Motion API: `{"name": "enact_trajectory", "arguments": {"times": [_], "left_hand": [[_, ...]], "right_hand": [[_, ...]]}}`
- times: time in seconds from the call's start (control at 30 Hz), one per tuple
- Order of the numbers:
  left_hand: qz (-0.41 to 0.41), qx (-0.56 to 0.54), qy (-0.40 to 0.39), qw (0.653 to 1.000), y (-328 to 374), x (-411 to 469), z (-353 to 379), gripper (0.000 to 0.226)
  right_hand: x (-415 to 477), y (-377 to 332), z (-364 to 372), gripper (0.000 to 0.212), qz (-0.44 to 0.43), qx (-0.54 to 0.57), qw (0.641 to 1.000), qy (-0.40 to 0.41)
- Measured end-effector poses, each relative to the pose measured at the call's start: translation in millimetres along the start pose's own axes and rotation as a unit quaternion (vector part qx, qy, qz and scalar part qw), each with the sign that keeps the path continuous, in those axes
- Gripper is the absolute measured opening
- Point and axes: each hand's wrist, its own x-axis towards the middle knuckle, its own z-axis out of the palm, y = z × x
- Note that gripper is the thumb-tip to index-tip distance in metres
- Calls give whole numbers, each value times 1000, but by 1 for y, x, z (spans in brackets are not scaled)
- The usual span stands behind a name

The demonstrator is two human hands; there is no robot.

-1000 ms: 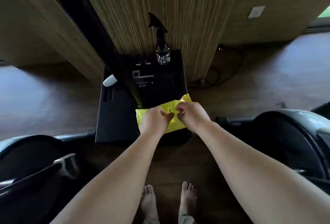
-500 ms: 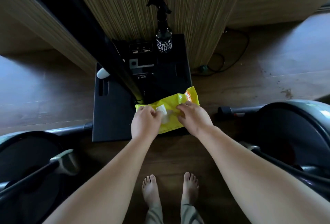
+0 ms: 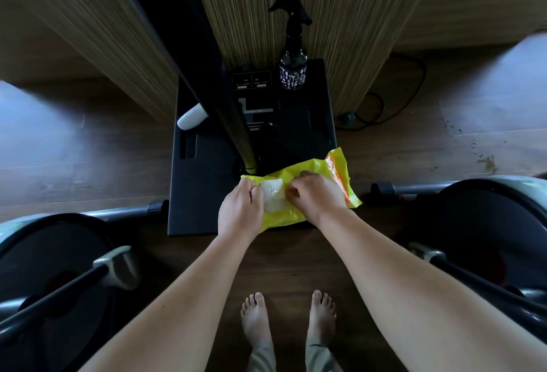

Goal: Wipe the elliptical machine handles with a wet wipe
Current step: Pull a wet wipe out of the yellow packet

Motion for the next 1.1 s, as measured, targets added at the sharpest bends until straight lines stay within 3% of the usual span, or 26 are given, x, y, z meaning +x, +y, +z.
{"name": "enact_trajectory", "arguments": {"times": [0.6, 1.1], "left_hand": [[23, 49, 6, 999, -4, 3, 4, 25], [10, 108, 6, 994, 3, -3, 5, 27]], "right_hand": [[13, -4, 9, 20, -69, -146, 987, -7], [-11, 15, 6, 23, -108, 32, 991, 66]]}}
